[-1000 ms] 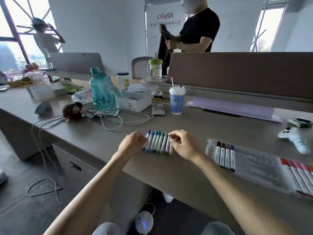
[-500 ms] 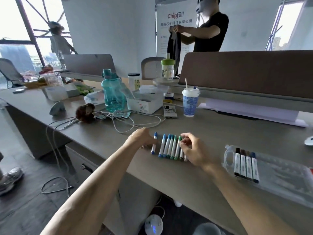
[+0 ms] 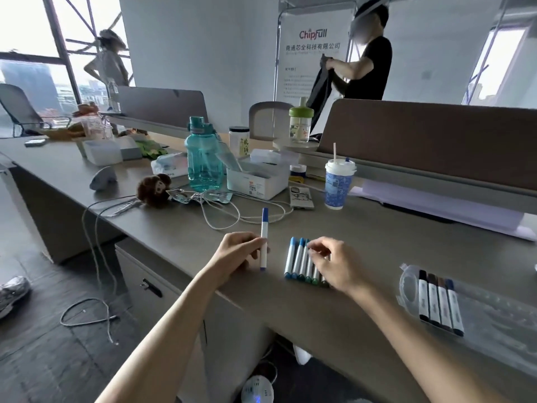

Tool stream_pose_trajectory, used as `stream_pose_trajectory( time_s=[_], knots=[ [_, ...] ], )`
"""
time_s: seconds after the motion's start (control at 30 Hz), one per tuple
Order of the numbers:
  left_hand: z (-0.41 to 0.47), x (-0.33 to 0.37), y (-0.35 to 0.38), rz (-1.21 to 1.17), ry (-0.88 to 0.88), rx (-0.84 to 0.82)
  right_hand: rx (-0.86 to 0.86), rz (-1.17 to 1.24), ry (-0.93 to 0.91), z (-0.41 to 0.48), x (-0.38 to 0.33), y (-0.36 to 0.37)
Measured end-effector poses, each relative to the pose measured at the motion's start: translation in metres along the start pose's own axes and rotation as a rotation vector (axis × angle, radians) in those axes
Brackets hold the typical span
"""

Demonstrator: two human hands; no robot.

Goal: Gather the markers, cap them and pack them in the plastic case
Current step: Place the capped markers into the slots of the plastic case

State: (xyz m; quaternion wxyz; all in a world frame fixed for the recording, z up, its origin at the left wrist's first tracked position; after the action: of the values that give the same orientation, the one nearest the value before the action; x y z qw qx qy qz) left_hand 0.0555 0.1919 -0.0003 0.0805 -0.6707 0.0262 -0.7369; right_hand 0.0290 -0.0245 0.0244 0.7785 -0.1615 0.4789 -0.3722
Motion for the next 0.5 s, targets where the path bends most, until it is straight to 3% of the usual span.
stream_pose_trajectory(
  time_s=[0.23, 0.5],
  knots=[
    [-0.005, 0.001, -0.009, -0.189, -0.021, 0.053, -0.101, -0.22, 0.034, 0.027, -0.015, 0.029],
    [-0.001, 0.001, -0.011, -0.18, -0.016, 0.064, -0.164, -0.491, 0.07, 0.036, -0.014, 0.053]
  ],
)
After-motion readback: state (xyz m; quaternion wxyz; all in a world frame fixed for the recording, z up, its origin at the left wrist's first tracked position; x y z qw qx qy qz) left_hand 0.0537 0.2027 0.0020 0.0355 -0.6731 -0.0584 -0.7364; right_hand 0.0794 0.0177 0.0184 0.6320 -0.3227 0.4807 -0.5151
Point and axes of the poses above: each hand's wrist, its own z-axis towards the middle knuckle, its own y-axis out of the palm, x = y × z, the point moved 9 cm from there along z, towards the middle knuckle, and after that the axes turned 10 degrees about x, right-handed, at the moved point
